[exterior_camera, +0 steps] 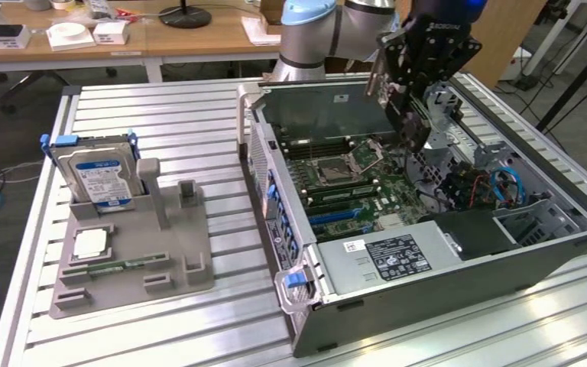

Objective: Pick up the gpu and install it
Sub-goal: 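Pick up the gpu and move the gpu toward the slot, then insert the gpu into the slot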

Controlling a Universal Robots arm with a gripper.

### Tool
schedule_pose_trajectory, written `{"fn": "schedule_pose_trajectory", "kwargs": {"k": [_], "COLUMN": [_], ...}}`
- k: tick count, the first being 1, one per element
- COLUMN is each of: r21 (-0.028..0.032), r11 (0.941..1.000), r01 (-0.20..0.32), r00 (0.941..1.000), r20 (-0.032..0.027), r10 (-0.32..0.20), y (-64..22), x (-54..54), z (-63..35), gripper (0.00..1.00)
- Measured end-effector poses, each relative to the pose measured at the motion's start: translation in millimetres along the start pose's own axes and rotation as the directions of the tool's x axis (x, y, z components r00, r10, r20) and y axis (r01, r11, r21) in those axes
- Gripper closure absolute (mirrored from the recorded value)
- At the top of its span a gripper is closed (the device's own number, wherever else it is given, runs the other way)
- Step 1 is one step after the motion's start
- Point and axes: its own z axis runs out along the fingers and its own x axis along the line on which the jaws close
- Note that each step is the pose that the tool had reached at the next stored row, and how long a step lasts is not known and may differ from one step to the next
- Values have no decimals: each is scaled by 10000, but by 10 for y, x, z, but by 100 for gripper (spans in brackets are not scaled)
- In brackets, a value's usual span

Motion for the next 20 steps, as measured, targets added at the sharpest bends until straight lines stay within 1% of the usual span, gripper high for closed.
{"fn": "schedule_pose_trajectory", "kwargs": {"k": [4,20], "r21": [0,-1], "r11": [10000,10000], "r01": [-1,0], "r00": [10000,10000], "r20": [-1,-3], "r10": [1,0], "y": [7,7], "x": [-122,-127], "z": [2,2], "gripper": [74,74]}}
